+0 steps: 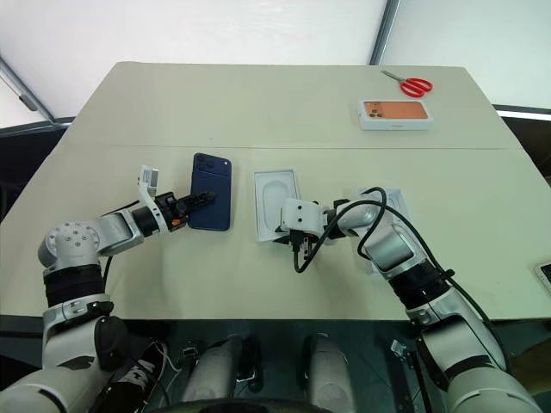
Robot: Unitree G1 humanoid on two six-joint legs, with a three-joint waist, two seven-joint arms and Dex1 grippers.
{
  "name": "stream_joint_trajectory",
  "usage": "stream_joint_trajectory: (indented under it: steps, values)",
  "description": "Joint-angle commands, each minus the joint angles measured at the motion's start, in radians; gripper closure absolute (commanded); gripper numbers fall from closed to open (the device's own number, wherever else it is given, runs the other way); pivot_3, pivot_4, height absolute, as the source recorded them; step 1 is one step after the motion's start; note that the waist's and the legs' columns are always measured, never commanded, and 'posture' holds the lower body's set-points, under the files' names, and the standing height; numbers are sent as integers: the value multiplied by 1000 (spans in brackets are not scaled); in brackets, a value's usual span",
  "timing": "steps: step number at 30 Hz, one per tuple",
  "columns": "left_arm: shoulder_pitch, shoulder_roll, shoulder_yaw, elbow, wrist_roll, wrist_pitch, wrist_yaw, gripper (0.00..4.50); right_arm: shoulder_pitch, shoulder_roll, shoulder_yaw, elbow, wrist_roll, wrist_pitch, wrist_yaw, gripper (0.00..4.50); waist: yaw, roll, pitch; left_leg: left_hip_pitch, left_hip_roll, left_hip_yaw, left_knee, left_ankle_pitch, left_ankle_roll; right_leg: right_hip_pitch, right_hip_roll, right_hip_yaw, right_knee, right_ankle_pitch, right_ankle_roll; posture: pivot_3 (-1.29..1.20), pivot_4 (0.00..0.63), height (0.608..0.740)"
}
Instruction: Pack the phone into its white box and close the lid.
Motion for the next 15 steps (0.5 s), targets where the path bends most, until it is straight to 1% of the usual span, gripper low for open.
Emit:
stream_joint_trajectory:
  steps: [1, 3, 5, 8, 10, 11, 13, 14, 15]
  values:
    - [-34, 6, 22, -8, -35, -26, -5, 4500, -46, 82, 14, 92, -68, -2, -126, 3899, -3, 0, 0, 0, 0, 0, 0, 0, 0, 0, 0, 0, 0, 0, 0, 0, 150, 738]
    - [-43, 5, 32, 4, -36, -35, 1, 4500, -63, 125, 9, 119, -77, 8, -162, 3899, -3, 0, 0, 0, 1, 0, 0, 1, -1, 0, 1, 0, 0, 1, -1, 0, 150, 738]
    - [-59, 9, 43, 14, -38, -40, 11, 4500, -74, 164, 9, 124, -78, 55, -179, 3899, -2, 0, 0, 0, 1, 0, 0, 1, -2, 0, 1, 0, 1, 1, -1, 0, 150, 738]
    - [-119, 20, 97, 28, -88, -8, 35, 4500, -77, 213, 21, 135, -114, 114, -248, 3899, -2, -1, 0, 0, 1, 0, 0, 1, -2, 0, 1, 0, 1, 1, -1, 0, 150, 738]
    - [-139, 34, 92, 15, -88, 8, 46, 4500, -62, 221, 23, 119, -96, 158, -223, 3109, -3, -1, 0, 0, 1, 0, 0, 1, -2, 0, 1, 0, 1, 1, -1, 0, 150, 738]
    - [-146, 35, 90, 7, -91, 13, 53, 4500, -55, 221, 22, 109, -93, 166, -220, 2806, -2, -1, 0, 0, 1, 0, 0, 1, -2, 0, 1, 0, 1, 1, -1, 0, 150, 738]
    - [-162, 30, 97, 3, -105, 27, 73, 4500, -51, 218, 24, 92, -94, 174, -217, 1822, -2, -1, 0, 0, 1, 0, 0, 1, -2, 0, 1, 0, 0, 1, -1, 0, 150, 738]
    - [-166, 22, 95, -4, -111, 28, 81, 4500, -47, 204, 30, 71, -90, 155, -196, 1468, -2, -1, 0, 0, 1, 0, 0, 1, -2, 0, 1, 0, 0, 1, -1, 0, 150, 738]
    - [-169, 11, 94, -7, -121, 36, 91, 4500, -44, 193, 24, 48, -70, 147, -167, 1468, -1, -1, 0, 0, 1, 0, -1, 1, -1, 0, 1, 0, 0, 1, -1, 0, 150, 738]
